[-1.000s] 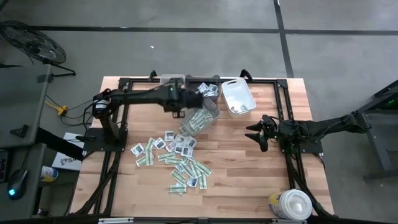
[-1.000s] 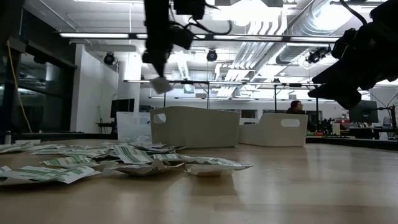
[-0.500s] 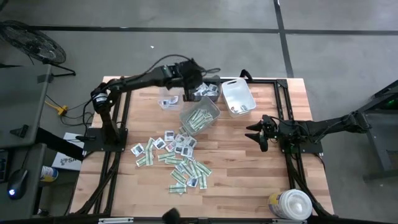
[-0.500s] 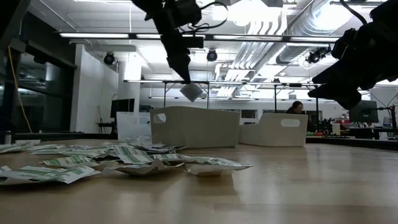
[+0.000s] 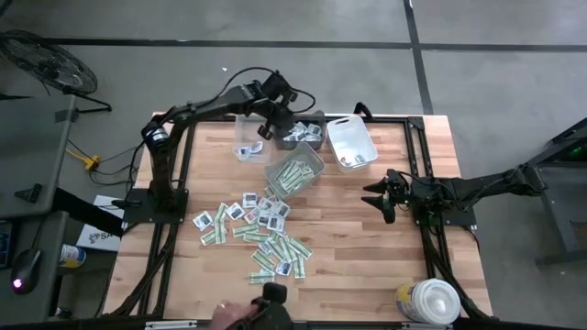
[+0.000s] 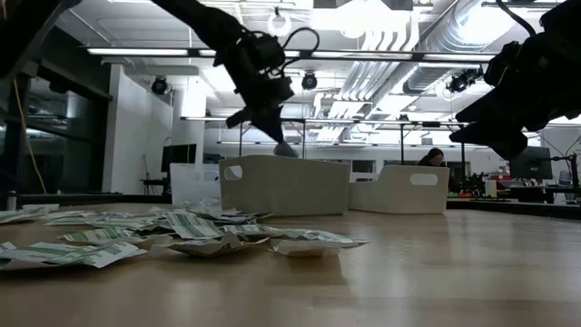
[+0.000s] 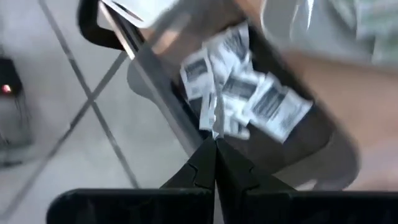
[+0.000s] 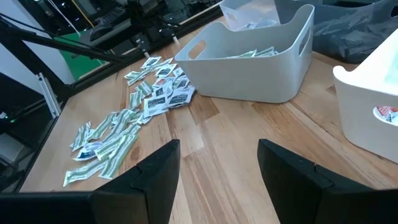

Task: Pick & Place First Aid Supplies
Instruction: Put the towelette pack into the black bin

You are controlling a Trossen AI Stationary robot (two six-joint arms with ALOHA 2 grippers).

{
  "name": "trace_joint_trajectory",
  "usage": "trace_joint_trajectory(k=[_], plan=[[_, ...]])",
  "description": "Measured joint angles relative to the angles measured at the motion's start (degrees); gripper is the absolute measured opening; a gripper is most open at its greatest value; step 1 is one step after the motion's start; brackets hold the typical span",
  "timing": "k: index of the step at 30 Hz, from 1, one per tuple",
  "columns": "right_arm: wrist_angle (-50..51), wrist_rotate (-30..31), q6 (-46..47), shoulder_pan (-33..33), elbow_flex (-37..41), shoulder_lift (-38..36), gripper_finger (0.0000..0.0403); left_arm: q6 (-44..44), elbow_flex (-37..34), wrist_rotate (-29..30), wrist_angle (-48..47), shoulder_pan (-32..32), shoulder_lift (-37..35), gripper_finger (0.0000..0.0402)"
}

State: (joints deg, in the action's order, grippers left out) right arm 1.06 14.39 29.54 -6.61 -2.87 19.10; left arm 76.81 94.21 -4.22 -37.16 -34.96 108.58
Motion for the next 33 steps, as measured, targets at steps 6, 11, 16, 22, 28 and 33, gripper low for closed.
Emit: trace_joint_trajectory(k=[6, 11, 16, 22, 28, 33], plan=[[0.0, 0.0, 0.0, 0.0, 0.0, 0.01, 0.0208, 13.66, 0.0, -0.21, -1.07, -1.9, 2.38, 0.0], [0.0, 0.0, -0.01, -0.01, 0.0, 0.01, 0.0208, 25.9, 0.0, 0.88, -1.87, -1.68, 3.85, 0.0001], [0.0, 0.0, -0.01, -0.02, 0.0, 0.0, 0.0208, 31.58, -0.03, 1.88, -1.62, -0.91, 3.98, 0.0017], [0.0, 0.0, -0.02, -0.02, 0.0, -0.01, 0.0208, 32.16, -0.04, 2.46, -1.86, -1.01, 3.98, 0.008], [0.0, 0.0, 0.0, -0.02, 0.0, 0.0, 0.0208, 26.7, -0.04, 6.69, -3.16, -0.58, 3.38, 0.0146], [0.0, 0.0, 0.0, -0.01, 0.0, -0.01, 0.0208, 11.77, 0.0, 11.05, -7.91, 0.35, -1.18, 0.0146]])
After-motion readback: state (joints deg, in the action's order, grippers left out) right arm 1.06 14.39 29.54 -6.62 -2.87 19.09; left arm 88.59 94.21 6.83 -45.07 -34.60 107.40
